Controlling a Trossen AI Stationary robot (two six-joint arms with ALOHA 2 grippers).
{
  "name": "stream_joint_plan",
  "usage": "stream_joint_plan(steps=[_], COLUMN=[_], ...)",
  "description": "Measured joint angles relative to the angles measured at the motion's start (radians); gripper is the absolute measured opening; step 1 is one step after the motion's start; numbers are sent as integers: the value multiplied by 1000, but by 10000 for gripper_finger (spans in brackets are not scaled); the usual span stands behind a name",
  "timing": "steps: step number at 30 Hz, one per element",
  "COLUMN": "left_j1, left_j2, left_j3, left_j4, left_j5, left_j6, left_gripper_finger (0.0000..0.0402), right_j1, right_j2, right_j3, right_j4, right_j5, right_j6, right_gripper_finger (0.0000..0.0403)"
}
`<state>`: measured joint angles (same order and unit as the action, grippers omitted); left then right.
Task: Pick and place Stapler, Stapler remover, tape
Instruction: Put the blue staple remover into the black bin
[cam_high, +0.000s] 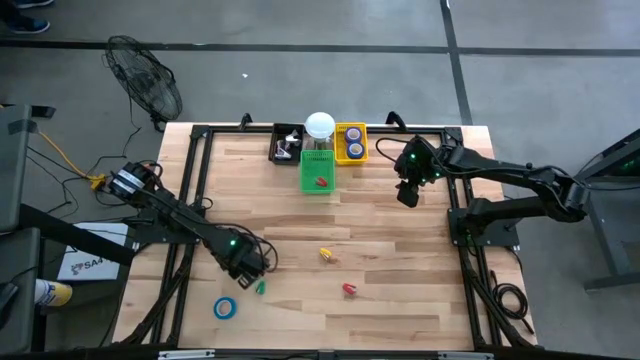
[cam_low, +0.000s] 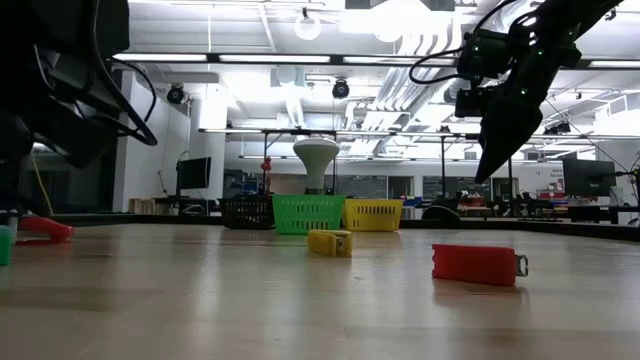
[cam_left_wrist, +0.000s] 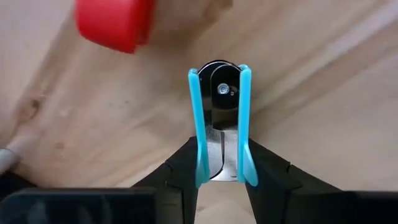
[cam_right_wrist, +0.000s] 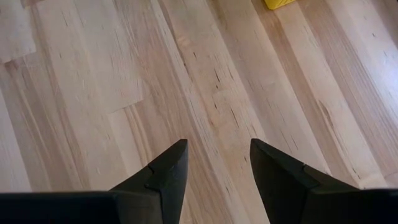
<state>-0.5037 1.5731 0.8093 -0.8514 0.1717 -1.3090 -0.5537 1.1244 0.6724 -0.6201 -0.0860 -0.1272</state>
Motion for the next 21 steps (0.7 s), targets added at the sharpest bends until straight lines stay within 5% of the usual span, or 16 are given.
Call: stream_joint_plan(steps=[13,21], left_j1=[9,165], left_j2=[-104,-125], left_j3=[42,42], left_j4=[-178,-194], left_j5=[-125,-178], left_j6=[-5,171], left_gripper_finger=[98,99], right_j1=[0,0], right_j2=[0,0], right_j3=[0,0], right_j4=[4,4], right_j5=[0,0], right_j6=[0,0], right_gripper_finger=[165,165])
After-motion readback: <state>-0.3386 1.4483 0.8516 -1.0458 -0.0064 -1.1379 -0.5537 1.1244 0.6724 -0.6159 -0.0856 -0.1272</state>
